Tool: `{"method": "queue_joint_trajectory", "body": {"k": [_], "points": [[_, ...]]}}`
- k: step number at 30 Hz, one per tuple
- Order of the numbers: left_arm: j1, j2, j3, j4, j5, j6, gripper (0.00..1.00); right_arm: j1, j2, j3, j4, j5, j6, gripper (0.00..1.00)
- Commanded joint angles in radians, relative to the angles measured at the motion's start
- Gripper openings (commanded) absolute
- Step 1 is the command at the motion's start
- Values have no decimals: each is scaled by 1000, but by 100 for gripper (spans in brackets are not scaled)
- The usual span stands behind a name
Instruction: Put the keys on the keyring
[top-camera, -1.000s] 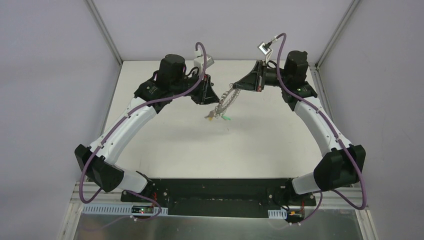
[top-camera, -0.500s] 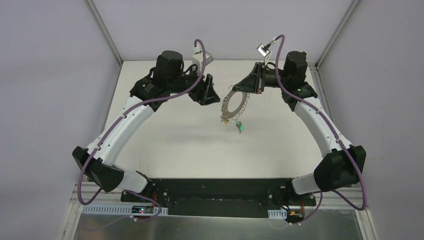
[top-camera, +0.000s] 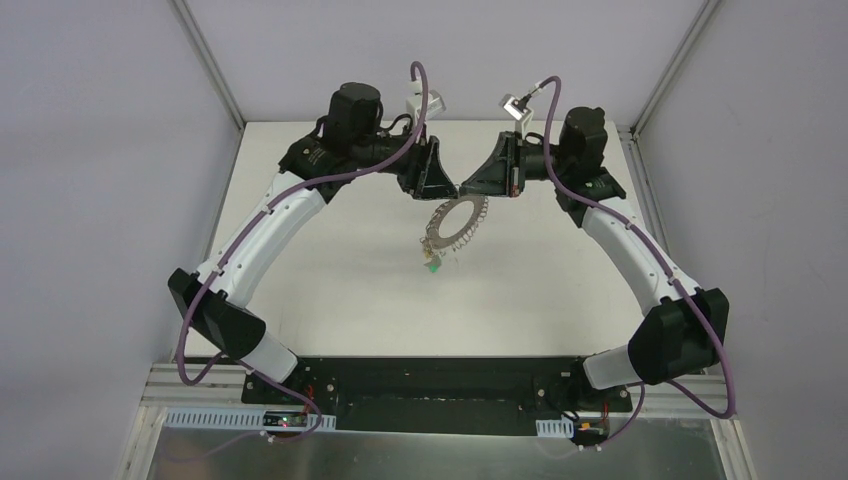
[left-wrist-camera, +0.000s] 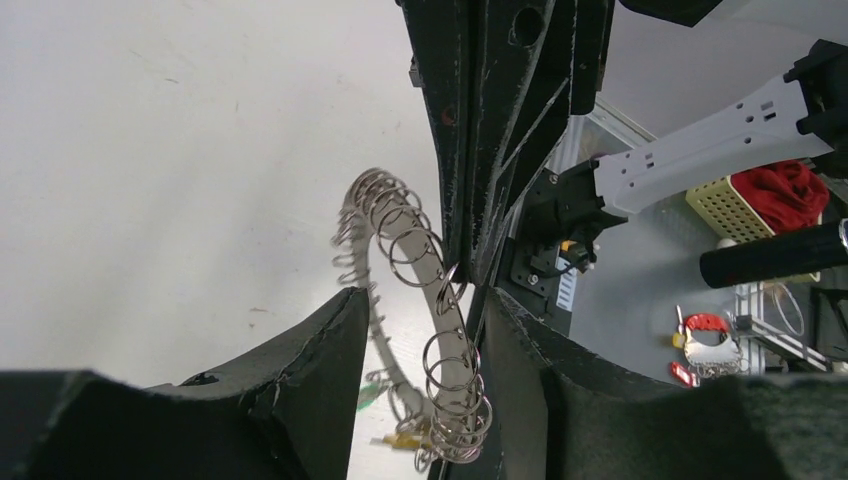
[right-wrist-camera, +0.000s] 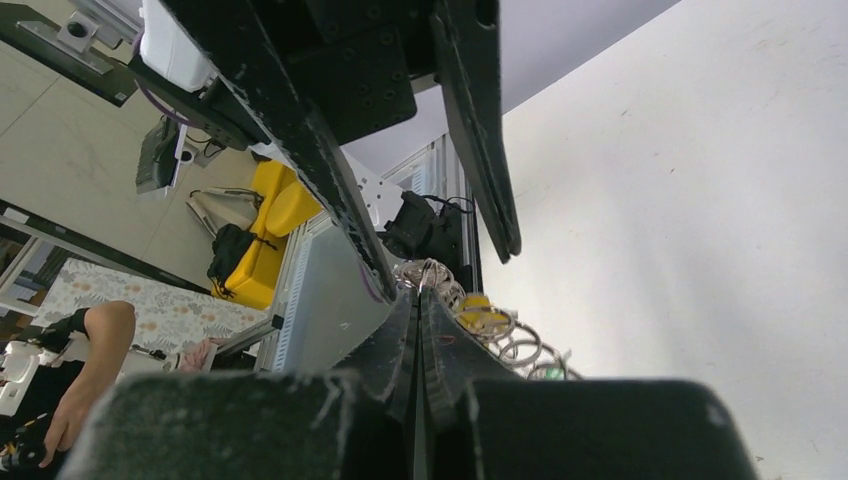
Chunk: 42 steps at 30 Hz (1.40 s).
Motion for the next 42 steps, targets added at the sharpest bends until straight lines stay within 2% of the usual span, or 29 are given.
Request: {"method": "queue_joint_trajectory", "body": {"k": [1,4,11,18,27,33,42], "points": [[0,-20,-18,67,91,-31,47,4,-30,-8,141,-57,62,0],[0,-28,-40,87,95,-33,44,4,-29,-14,155,-60,73,0],[-1,-35,-61,113,106,-57,23,0,-28,-22,168,-54,79,0],[0,-45,-67,119,98,-54,10,-2,-27,-30,169,-49,75,0],[3,-46,-59,123,96,-59,11,-8,-30,-50,168,-53,64,0],[6,-56,-58,138,99,-74,0,-15,-33,-72,168,-55,45,0],[8,-83,-38,41,21,-9,0,-9,-36,-76,71,-49,-71,0]]}}
